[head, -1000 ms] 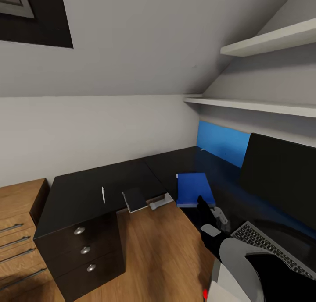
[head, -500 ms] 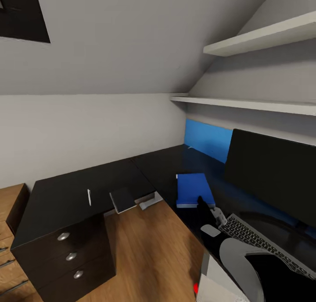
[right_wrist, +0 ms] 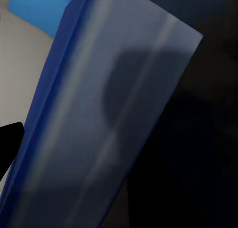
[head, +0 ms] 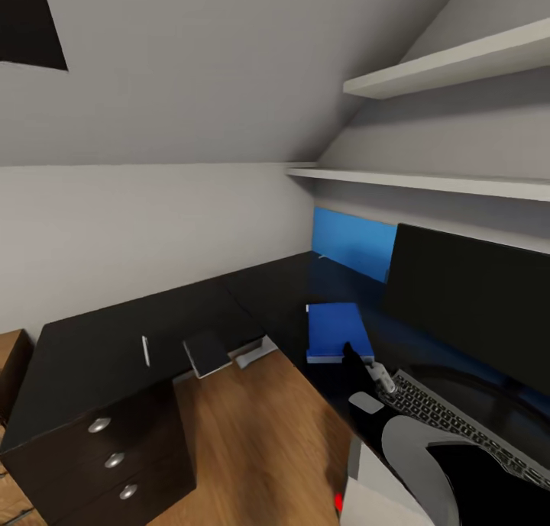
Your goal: In the bedroom, organize the workspace by keeping the computer under the desk, ensuring the monitor is on the desk, placing the keyboard on the desk next to the monitor, placing the mouse on the desk next to the keyboard, moving the folder from the swivel chair onto the desk next to the mouse, stacking the notebook on top of the folder with the pen on top of the notebook, and positioning the swivel chair next to the desk.
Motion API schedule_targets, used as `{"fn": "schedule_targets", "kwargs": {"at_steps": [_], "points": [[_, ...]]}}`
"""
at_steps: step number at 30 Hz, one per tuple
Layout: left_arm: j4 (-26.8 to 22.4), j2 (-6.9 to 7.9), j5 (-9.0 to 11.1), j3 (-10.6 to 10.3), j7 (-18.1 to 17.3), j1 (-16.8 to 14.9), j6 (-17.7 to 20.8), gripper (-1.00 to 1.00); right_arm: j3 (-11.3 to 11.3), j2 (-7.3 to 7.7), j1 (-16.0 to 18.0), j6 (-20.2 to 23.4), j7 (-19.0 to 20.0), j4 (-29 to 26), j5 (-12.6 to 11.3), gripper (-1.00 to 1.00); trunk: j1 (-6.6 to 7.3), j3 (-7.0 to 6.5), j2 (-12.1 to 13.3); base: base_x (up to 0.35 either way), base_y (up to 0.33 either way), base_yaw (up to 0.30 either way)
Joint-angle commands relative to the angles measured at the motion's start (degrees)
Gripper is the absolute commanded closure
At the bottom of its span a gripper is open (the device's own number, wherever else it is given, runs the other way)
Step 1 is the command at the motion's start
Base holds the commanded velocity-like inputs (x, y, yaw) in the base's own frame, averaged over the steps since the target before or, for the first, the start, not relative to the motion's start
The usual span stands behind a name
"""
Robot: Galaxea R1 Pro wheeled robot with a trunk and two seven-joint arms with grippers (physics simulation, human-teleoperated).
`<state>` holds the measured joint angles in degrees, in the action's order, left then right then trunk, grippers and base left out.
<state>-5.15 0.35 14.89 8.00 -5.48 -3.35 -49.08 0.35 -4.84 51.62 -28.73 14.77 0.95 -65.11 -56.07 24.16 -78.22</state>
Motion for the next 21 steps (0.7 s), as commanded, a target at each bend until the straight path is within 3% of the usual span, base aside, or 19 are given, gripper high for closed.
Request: {"fn": "schedule_targets", "kwargs": {"at_steps": [1,10,21], "points": [[0.05,-0.01,0.14,0.44,-0.58,-0.03,-0.10,-1.00,0.06,-0.01,0.07,-0.10,0.53,0.10,-0.72,1.00,-0.01,0.06,-0.04,0.143,0.255,-0.007],[0.05,0.00,0.14,0.44,-0.58,-0.07,-0.14,-1.00,0.00,0.00,0.06,-0.10,0.53,0.10,-0.72,1.00,-0.01,0.06,-0.04,0.173,0.248,-0.002],[0.05,0.00,0.22,0.55,-0.38,-0.03,-0.14,-1.00,0.00,-0.11,0.02,-0.10,0.51,0.15,-0.80,1.00,-0.01,0.06,-0.04,0.037,0.037,-0.030]]}}
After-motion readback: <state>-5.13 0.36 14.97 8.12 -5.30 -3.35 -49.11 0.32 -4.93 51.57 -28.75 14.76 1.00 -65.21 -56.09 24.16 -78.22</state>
